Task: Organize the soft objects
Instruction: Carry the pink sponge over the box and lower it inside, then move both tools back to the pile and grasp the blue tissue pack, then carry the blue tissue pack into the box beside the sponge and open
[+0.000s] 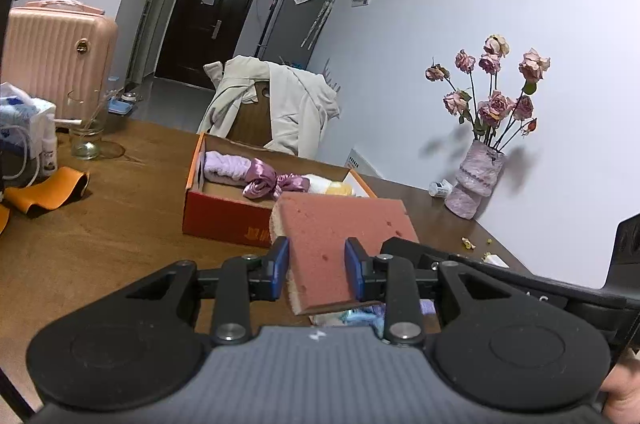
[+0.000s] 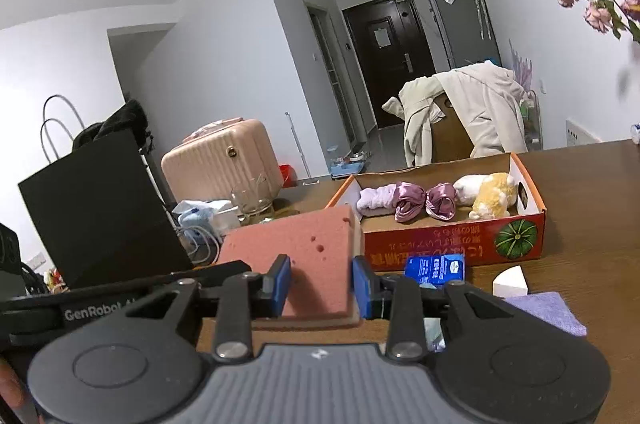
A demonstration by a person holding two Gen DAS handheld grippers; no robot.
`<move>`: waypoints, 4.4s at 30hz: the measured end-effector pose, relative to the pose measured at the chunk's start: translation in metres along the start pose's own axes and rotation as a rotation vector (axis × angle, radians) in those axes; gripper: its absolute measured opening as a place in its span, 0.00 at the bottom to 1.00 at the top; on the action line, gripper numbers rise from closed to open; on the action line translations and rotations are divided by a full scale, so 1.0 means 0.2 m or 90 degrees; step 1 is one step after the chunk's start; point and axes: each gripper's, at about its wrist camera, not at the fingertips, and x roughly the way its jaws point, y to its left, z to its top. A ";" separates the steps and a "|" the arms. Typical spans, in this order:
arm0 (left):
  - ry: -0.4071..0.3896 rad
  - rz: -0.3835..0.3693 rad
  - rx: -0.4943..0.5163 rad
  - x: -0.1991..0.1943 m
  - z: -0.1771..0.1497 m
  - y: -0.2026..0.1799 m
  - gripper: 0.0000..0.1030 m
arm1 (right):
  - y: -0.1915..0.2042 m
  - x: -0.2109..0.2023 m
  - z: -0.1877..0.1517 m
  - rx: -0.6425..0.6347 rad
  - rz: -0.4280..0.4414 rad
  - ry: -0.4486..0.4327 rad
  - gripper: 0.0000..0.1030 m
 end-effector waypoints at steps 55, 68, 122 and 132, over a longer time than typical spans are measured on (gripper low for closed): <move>0.011 0.167 0.168 0.25 0.68 0.01 0.66 | -0.43 0.17 0.72 -0.016 -0.077 0.084 0.61; 0.033 0.119 0.116 -0.12 -0.28 -0.17 0.80 | -0.25 -0.37 -0.17 -0.044 -0.081 -0.003 0.68; 0.122 -0.049 -0.045 0.30 -0.08 -0.10 0.25 | -0.22 0.03 -0.08 0.033 -0.013 0.035 0.23; 0.107 -0.054 -0.024 0.23 -0.06 -0.18 0.24 | -0.16 -0.09 -0.07 0.019 -0.025 0.010 0.24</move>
